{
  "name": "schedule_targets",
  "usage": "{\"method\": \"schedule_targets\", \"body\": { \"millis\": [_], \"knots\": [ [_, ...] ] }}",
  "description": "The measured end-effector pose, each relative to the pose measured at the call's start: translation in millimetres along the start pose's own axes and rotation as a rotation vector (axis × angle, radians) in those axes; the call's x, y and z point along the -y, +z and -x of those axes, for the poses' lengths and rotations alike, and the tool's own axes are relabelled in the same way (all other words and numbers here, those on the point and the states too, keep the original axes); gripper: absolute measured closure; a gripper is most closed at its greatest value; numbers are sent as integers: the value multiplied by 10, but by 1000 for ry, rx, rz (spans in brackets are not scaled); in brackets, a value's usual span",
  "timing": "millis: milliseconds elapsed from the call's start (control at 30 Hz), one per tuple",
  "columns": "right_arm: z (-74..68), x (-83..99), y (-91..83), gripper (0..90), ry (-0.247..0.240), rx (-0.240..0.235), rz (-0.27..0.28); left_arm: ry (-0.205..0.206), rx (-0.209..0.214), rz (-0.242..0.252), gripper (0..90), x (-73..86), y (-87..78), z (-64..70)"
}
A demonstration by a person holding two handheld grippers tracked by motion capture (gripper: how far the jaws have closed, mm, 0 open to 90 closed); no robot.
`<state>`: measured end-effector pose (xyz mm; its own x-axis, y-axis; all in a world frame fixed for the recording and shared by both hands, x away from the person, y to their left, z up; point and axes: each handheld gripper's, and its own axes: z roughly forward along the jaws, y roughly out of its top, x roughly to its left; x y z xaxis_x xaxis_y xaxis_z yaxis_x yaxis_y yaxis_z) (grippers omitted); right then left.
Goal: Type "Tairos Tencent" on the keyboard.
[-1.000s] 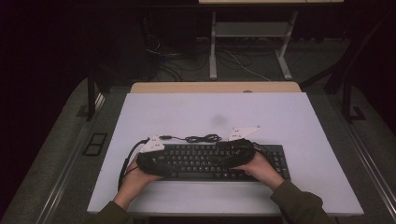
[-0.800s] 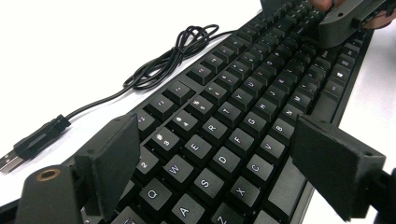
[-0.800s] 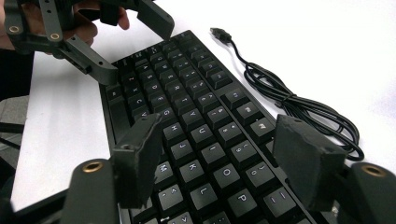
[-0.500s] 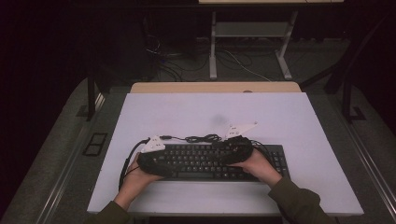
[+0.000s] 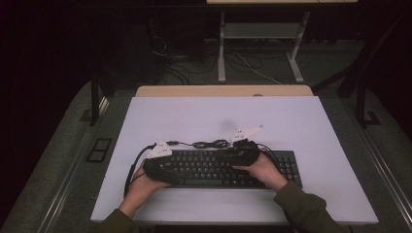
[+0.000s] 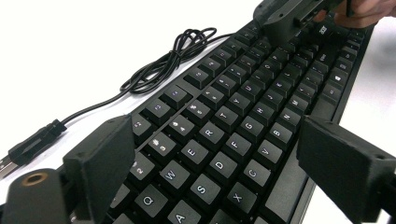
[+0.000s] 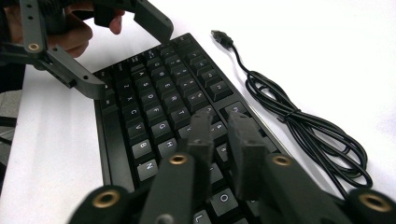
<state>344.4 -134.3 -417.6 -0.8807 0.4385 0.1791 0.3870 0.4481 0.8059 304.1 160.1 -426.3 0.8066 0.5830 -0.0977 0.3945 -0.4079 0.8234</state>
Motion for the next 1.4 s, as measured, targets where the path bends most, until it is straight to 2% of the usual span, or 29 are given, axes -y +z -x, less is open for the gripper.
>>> {"method": "schedule_targets", "body": {
  "millis": [167, 500, 1400],
  "knots": [
    [-16, 18, 28, 890, -13, -3, -19, 0, -5, -2, 66, 0, 5, -5],
    [-34, 55, 118, 890, -29, -8, -63, -7, 2, -4, 0, 0, 24, 3],
    [-36, 112, 212, 890, -34, 8, -127, -2, 5, -5, 0, 1, 25, 9]
  ]
}}
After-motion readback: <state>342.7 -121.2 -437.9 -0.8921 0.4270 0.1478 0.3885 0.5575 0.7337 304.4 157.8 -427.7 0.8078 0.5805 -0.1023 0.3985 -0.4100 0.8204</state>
